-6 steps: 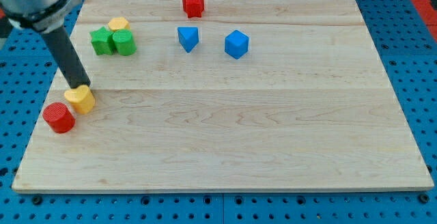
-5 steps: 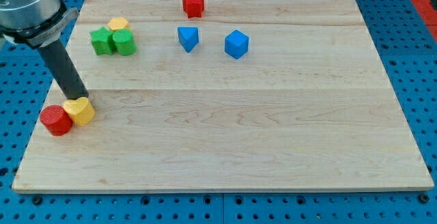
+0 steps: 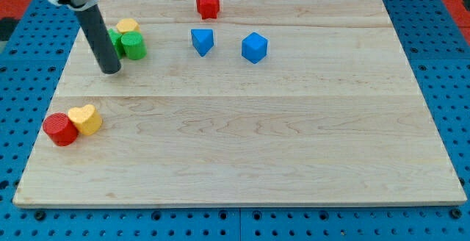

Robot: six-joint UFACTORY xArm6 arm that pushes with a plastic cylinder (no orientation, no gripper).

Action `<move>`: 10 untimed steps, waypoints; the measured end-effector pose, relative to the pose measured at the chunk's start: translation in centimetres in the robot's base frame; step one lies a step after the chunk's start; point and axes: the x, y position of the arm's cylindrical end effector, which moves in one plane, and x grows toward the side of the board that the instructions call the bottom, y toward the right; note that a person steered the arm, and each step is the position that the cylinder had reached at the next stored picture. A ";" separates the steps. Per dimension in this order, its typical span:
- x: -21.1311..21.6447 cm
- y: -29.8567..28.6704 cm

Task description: Push the green star into the yellow heart

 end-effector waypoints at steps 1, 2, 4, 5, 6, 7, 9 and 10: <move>-0.1 5.9; -1.9 6.8; -9.0 5.8; -12.2 0.4; -14.2 -3.5; -11.9 -3.9; -7.9 -1.9; -9.9 -2.1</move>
